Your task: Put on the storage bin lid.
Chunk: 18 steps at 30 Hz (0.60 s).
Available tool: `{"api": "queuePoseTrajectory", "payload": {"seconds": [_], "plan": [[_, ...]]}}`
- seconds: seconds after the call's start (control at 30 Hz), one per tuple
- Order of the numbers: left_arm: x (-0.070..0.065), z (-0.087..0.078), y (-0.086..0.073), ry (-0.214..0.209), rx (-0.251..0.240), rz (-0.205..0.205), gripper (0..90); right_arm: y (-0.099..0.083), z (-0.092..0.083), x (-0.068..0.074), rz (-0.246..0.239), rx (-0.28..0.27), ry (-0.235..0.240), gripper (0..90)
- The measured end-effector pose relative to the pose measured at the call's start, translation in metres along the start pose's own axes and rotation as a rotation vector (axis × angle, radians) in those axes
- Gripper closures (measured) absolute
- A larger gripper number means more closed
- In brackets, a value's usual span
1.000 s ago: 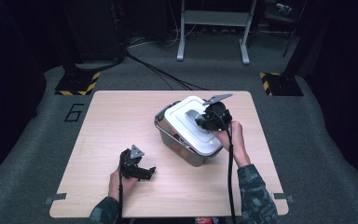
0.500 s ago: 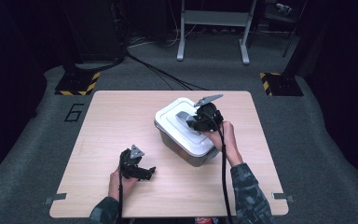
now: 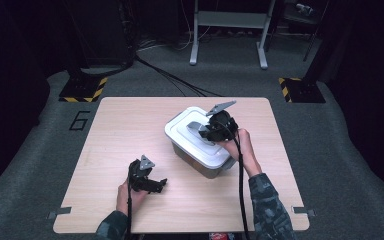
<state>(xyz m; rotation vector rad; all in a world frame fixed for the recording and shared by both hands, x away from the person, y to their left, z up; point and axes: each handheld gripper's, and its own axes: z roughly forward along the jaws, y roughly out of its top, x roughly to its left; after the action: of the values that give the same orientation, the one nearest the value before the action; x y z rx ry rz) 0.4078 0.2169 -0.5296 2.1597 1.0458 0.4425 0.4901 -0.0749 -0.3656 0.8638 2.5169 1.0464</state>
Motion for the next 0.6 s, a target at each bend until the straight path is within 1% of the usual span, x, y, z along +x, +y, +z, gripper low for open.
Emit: {"api": "queuePoseTrajectory", "payload": {"seconds": [0.13, 0.2, 0.23, 0.27, 0.33, 0.37, 0.4, 0.43, 0.47, 0.5, 0.53, 0.57, 0.6], "plan": [[0.000, 0.000, 0.000, 0.000, 0.000, -0.001, 0.9, -0.001, 0.000, 0.001, 0.028, -0.007, 0.000, 67.1], [0.000, 0.000, 0.000, 0.000, 0.000, 0.000, 0.8, -0.002, 0.000, -0.002, 0.018, 0.000, 0.005, 66.5], [0.000, 0.000, 0.000, 0.000, 0.000, 0.000, 0.9, -0.002, 0.000, -0.002, 0.018, 0.000, 0.005, 66.5], [0.000, 0.000, 0.000, 0.002, 0.000, 0.001, 0.9, -0.005, 0.001, -0.003, 0.030, 0.002, 0.005, 66.1], [0.000, 0.000, 0.000, 0.002, -0.002, -0.001, 0.9, -0.006, 0.001, -0.004, 0.025, 0.002, 0.012, 65.8], [0.000, 0.000, 0.000, 0.002, -0.001, 0.001, 0.9, -0.007, 0.001, -0.003, 0.025, -0.009, 0.004, 61.0], [0.000, 0.000, 0.000, 0.002, -0.001, 0.001, 0.9, -0.007, 0.001, -0.003, 0.025, -0.009, 0.004, 61.0], [0.000, 0.000, 0.000, 0.000, 0.000, 0.000, 0.8, -0.007, 0.000, -0.003, 0.028, -0.007, 0.002, 57.8], [0.000, 0.000, 0.000, 0.000, 0.000, 0.000, 0.8, -0.006, -0.003, -0.001, 0.028, -0.009, 0.000, 50.8], [0.000, 0.000, 0.000, 0.000, 0.000, 0.000, 0.9, -0.006, -0.003, -0.001, 0.028, -0.009, 0.000, 50.8], [0.000, 0.000, 0.000, 0.000, -0.001, -0.002, 0.9, -0.006, -0.006, 0.001, 0.035, -0.018, -0.017, 41.5], [0.000, 0.000, 0.000, 0.000, -0.001, -0.002, 0.9, -0.006, -0.006, 0.001, 0.035, -0.018, -0.017, 41.5], [0.000, 0.000, 0.000, 0.000, -0.005, -0.007, 0.9, -0.006, -0.011, 0.004, 0.049, -0.038, -0.022, 33.4]]}}
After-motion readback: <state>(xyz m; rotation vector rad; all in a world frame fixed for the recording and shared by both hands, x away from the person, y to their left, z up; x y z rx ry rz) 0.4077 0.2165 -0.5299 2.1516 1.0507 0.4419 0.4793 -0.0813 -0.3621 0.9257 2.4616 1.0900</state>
